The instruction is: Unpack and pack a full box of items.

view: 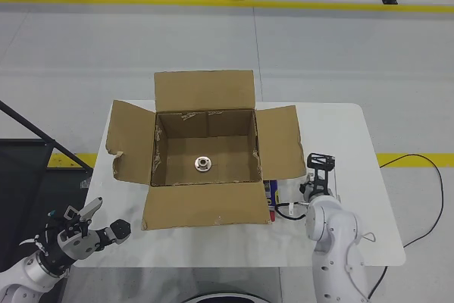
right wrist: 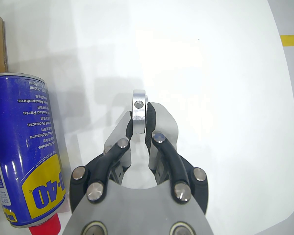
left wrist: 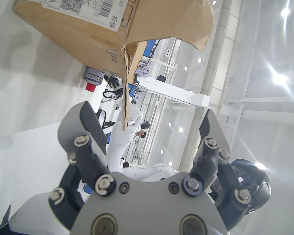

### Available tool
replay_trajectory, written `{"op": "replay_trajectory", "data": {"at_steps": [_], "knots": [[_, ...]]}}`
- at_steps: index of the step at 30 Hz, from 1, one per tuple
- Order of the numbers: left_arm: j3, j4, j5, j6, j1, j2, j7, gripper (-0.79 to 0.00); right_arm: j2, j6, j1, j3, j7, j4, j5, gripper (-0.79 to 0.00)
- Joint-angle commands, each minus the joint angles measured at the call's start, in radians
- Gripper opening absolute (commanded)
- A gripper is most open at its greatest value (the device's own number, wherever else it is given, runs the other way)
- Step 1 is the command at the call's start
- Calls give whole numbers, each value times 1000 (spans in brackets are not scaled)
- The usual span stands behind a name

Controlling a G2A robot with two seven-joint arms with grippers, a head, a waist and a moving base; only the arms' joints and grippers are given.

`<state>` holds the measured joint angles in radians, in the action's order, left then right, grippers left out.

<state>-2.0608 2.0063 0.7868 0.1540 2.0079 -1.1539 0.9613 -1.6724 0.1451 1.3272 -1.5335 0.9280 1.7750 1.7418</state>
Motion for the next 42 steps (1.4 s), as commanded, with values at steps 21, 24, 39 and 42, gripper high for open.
{"op": "replay_trajectory", "data": {"at_steps": [21,24,39,42], "knots": [[0,0,0,0,0,0,0,0,13,20,5,10,16,6,-8,-554],[0,0,0,0,0,0,0,0,15,23,5,11,18,4,-12,-551],[0,0,0,0,0,0,0,0,25,28,-3,8,21,-2,-20,-508],[0,0,0,0,0,0,0,0,27,30,-4,7,24,-2,-20,-486]]}}
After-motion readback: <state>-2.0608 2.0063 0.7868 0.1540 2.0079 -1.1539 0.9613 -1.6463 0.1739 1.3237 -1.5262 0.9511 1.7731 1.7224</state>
